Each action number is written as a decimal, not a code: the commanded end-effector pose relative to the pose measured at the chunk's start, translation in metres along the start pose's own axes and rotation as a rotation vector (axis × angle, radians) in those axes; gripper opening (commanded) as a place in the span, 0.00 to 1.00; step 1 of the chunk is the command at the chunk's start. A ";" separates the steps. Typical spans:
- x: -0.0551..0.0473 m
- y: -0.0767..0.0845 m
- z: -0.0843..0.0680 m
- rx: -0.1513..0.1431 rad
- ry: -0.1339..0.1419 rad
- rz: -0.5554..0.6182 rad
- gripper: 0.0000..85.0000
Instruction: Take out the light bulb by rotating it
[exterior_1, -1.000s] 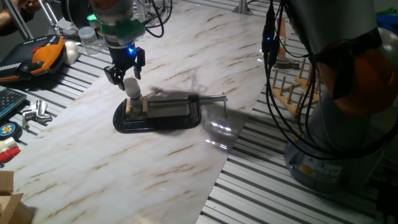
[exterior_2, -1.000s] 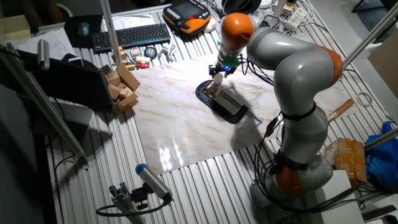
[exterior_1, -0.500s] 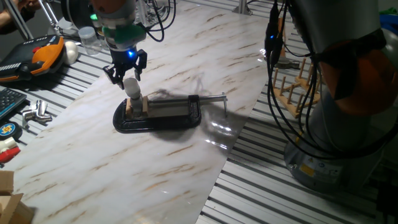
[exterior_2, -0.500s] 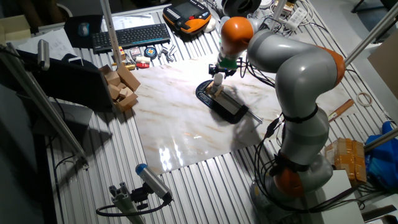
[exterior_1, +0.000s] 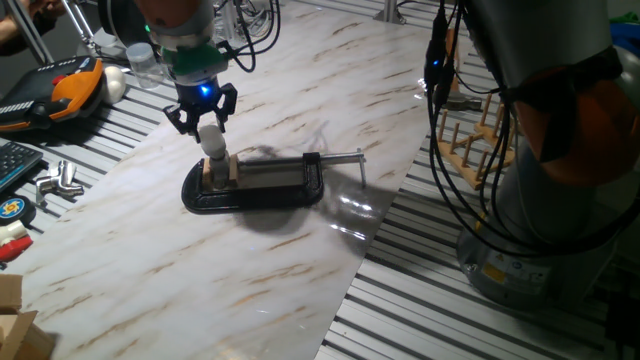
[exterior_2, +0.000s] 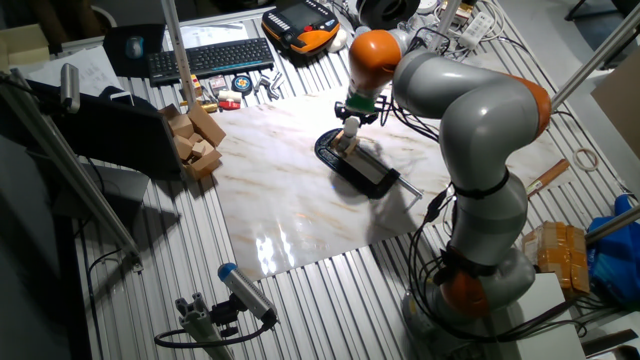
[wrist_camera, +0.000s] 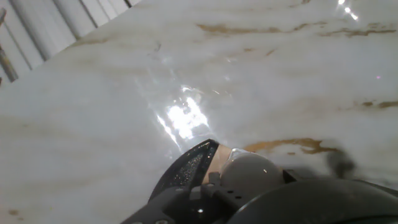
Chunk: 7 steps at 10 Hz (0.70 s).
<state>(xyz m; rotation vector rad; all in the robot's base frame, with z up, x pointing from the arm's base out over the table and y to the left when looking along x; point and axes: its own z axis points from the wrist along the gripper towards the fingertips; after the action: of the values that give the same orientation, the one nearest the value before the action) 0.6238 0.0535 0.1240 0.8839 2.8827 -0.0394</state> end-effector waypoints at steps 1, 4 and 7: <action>0.000 0.000 -0.001 0.059 -0.005 0.449 0.00; -0.001 0.001 -0.003 0.054 0.007 0.404 0.00; -0.001 0.001 -0.004 0.042 0.029 0.297 0.00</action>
<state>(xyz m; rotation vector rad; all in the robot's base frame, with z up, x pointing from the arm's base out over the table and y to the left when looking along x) 0.6250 0.0542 0.1277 1.2316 2.7912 -0.0559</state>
